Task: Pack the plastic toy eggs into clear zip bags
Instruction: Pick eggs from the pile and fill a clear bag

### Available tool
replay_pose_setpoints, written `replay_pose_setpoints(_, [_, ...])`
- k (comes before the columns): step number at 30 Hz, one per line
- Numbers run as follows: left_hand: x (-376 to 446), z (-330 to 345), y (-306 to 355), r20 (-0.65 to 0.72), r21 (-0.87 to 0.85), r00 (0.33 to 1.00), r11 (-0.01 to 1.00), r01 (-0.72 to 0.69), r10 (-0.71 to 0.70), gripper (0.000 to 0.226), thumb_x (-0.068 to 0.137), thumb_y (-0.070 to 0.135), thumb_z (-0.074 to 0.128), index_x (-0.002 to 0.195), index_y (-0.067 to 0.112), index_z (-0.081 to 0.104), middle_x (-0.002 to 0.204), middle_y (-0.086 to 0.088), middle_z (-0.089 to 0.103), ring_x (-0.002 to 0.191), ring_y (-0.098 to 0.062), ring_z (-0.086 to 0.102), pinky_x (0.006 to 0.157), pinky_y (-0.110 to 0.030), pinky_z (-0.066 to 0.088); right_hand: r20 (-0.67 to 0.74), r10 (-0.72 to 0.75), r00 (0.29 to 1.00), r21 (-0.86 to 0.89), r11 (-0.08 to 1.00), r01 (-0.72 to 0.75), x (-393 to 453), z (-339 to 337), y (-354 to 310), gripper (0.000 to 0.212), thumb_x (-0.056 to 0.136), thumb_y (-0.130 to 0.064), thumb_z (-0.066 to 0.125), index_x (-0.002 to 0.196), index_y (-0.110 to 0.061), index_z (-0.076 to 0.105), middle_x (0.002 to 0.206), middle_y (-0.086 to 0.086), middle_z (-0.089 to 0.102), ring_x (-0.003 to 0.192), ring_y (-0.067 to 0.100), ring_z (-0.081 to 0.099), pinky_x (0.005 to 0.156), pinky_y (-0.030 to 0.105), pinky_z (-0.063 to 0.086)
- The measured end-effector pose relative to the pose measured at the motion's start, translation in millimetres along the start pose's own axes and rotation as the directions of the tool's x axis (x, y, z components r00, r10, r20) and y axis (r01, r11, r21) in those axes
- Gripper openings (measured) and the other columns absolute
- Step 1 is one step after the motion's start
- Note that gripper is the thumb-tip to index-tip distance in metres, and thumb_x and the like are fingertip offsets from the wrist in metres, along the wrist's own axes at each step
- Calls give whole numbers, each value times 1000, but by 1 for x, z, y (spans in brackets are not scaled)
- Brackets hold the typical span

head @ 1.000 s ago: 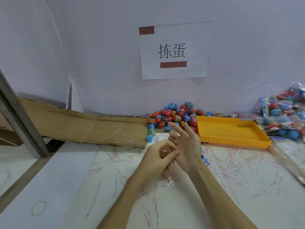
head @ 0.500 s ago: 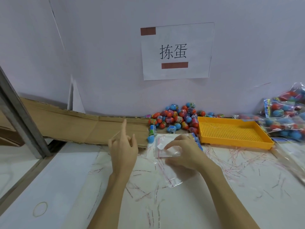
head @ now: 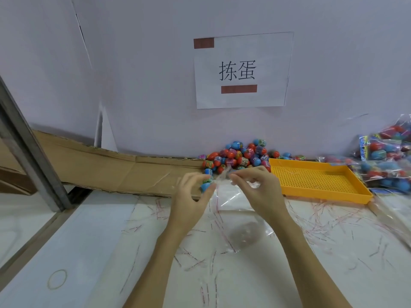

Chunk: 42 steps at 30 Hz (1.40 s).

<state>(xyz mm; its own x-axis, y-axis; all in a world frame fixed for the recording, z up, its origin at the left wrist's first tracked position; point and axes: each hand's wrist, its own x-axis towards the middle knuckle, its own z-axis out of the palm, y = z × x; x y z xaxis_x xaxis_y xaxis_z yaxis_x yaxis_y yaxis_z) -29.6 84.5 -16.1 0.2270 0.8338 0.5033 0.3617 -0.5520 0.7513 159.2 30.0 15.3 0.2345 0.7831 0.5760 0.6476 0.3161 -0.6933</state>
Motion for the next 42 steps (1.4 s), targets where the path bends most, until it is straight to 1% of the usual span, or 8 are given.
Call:
replay_pose_setpoints(5, [-1, 4, 6, 192, -359, 960, 896, 261, -203, 67, 82, 53, 78, 142, 34, 55, 124, 12, 71, 114, -3, 65, 91, -17, 51, -11, 208, 978, 505, 845, -174, 2, -5, -11, 9, 94, -19, 71, 99, -23, 78, 88, -7, 79, 87, 8, 75, 74, 13, 55])
replay_pose_setpoints(10, [1, 0, 4, 92, -362, 983, 914, 181, -158, 5, 84, 39, 80, 81, 34, 79, 93, 13, 76, 94, -2, 68, 85, -13, 47, 33, 290, 956, 512, 817, -265, 0, -6, -6, 11, 100, -21, 64, 102, -22, 75, 88, -11, 78, 86, 0, 72, 75, 12, 53])
replay_pose_setpoints(16, [0, 3, 1, 70, -274, 997, 961, 44, -26, 13, 102, 19, 65, 109, 23, 75, 91, 12, 79, 96, -5, 73, 84, -12, 51, 109, 251, 962, 523, 808, -270, 1, 0, -6, 19, 101, -14, 60, 110, -22, 75, 103, -10, 78, 100, 6, 72, 79, 18, 57])
replay_pose_setpoints(24, [3, -3, 0, 52, -445, 973, 867, 225, -226, 14, 102, 18, 65, 97, 21, 78, 68, -2, 66, 53, -8, 56, 50, -20, 47, 209, 320, 924, 528, 758, -382, -1, 8, -2, 12, 99, -20, 65, 100, -16, 76, 94, 1, 78, 92, 20, 74, 76, 26, 61])
replay_pose_setpoints(28, [3, 0, -3, 5, -294, 973, 930, 222, -231, 13, 99, 29, 67, 93, 20, 75, 65, 5, 64, 59, -6, 57, 56, -29, 52, -44, 298, 954, 365, 893, -262, -4, 21, -4, 22, 92, -19, 74, 108, -23, 59, 98, -6, 70, 90, 11, 68, 72, 22, 58])
replay_pose_setpoints(31, [3, 1, -4, -10, -268, 976, 941, 207, -218, 17, 99, 30, 67, 90, 17, 70, 68, -5, 61, 62, -16, 55, 60, -41, 51, -236, -82, 968, -51, 996, 72, -8, 29, -7, 24, 90, -14, 77, 102, -20, 57, 96, -7, 59, 86, 11, 58, 73, 22, 51])
replay_pose_setpoints(35, [2, -1, -3, 3, -249, 977, 946, 206, -211, 18, 100, 34, 65, 90, 21, 70, 81, -2, 69, 74, -27, 65, 64, -39, 56, -120, -207, 971, -32, 978, 205, -9, 32, -12, 15, 92, -15, 74, 96, -23, 63, 90, -13, 63, 78, 5, 58, 64, 17, 49])
replay_pose_setpoints(42, [2, -6, 3, 4, -240, 989, 960, 146, -149, 30, 97, 49, 61, 86, 21, 66, 72, 9, 64, 64, -10, 54, 58, -27, 46, -46, -94, 994, -49, 995, 92, -8, 31, -15, 34, 94, -30, 71, 127, -22, 64, 121, -19, 60, 114, -1, 53, 100, 14, 42])
